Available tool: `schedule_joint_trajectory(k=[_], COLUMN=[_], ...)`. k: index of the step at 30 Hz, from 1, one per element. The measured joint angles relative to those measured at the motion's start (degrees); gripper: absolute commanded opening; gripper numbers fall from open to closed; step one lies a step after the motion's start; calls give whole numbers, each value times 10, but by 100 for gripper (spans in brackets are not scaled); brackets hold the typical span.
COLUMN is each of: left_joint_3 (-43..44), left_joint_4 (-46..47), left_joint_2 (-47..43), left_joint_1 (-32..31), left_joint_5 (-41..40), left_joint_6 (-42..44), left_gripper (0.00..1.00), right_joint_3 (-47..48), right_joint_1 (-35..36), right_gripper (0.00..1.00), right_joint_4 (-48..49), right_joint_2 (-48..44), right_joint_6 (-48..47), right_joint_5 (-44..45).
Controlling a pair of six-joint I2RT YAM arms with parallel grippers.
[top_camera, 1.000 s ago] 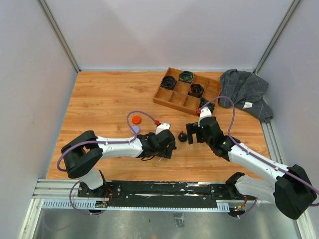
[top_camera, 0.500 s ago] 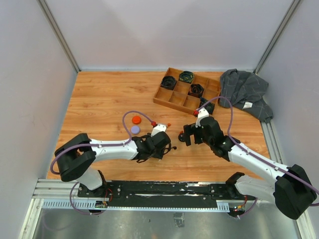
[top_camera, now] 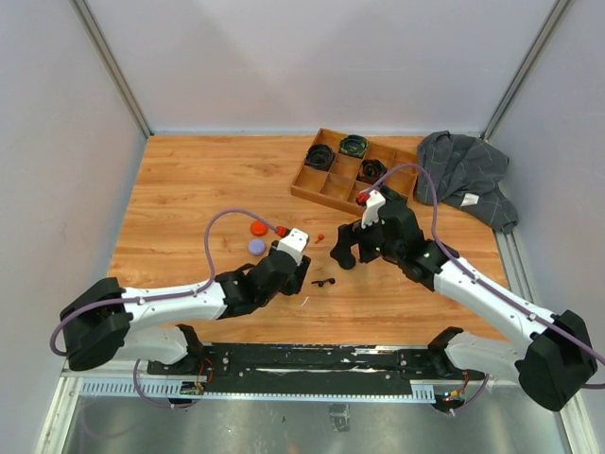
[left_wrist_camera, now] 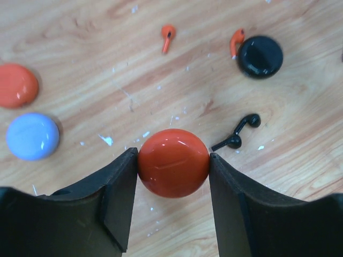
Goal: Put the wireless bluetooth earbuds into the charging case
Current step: Pick up the charging case at the center of the board, then adjust the charging case.
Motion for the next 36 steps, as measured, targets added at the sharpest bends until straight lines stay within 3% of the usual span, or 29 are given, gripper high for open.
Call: schedule_joint_trajectory(k=[9, 19, 28, 36], left_joint_3=[-108, -176, -183, -184], left_joint_4=[196, 365, 435, 450], left_joint_2=[-114, -170, -172, -172], left_joint_1=[0, 0, 0, 0], left_joint_5=[26, 120, 193, 224], left_joint_6=[161, 311, 377, 391], left_gripper=[47, 49, 50, 50], right_joint_3=[83, 153, 164, 167], right_joint_1=[0, 14, 48, 57], right_gripper=[83, 73, 60, 39], right_joint_4=[-54, -75, -83, -82], right_joint_2=[20, 52, 82, 88], right_joint_6=[39, 58, 57, 52], right_joint_5=[-104, -169, -200, -225])
